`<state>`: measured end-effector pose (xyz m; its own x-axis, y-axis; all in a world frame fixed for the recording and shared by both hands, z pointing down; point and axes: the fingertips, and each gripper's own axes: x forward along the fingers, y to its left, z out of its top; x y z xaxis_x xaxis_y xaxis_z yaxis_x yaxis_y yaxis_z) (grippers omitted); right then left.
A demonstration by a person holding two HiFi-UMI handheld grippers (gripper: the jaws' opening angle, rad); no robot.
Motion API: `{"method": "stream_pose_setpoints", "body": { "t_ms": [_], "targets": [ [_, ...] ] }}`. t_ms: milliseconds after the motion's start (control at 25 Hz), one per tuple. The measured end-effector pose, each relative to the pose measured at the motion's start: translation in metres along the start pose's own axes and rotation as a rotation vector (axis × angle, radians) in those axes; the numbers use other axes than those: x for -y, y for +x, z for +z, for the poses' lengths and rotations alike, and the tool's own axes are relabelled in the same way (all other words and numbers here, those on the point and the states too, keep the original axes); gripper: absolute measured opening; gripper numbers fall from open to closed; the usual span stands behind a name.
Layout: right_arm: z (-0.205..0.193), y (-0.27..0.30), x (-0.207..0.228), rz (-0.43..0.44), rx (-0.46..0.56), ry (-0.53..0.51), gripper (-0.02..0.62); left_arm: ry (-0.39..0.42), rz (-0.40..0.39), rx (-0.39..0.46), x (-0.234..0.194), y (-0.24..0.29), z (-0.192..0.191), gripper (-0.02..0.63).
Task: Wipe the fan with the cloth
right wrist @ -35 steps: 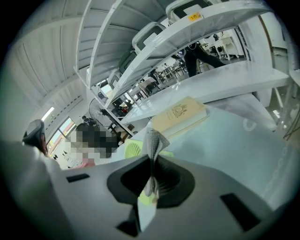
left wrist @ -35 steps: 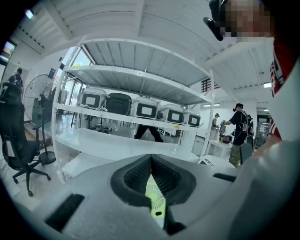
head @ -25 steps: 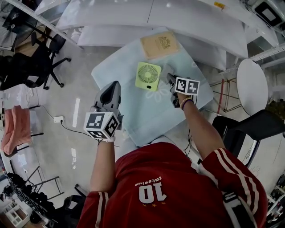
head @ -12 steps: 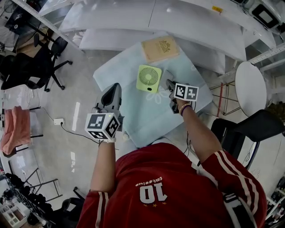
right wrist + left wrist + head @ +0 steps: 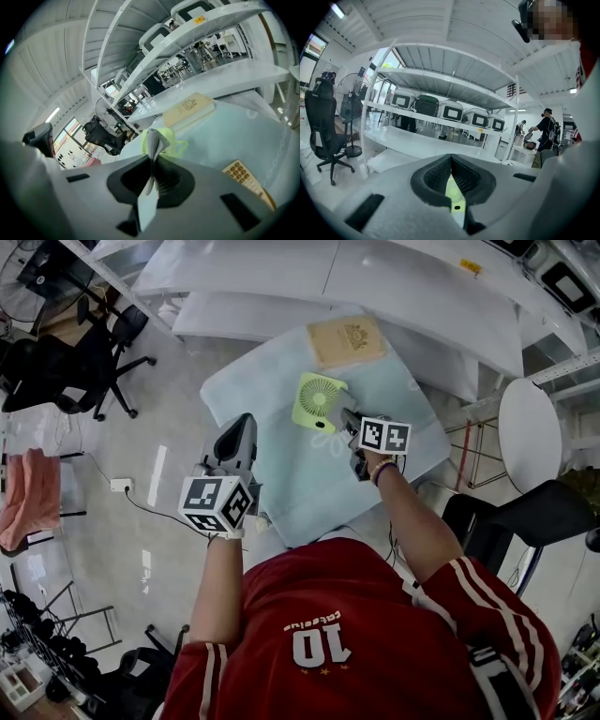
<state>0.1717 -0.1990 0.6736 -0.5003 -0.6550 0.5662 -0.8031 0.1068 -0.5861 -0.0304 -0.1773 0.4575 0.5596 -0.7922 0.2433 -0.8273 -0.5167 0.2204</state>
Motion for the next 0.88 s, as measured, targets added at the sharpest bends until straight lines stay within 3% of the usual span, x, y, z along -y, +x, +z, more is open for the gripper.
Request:
{"method": "stream_pose_setpoints", "body": {
  "t_ms": [880],
  "targets": [
    [-0.009, 0.071, -0.049, 0.085, -0.098, -0.069, 0.02, -0.011, 0.094, -0.029, -0.032, -0.019, -0.008, 0.005]
  ]
}}
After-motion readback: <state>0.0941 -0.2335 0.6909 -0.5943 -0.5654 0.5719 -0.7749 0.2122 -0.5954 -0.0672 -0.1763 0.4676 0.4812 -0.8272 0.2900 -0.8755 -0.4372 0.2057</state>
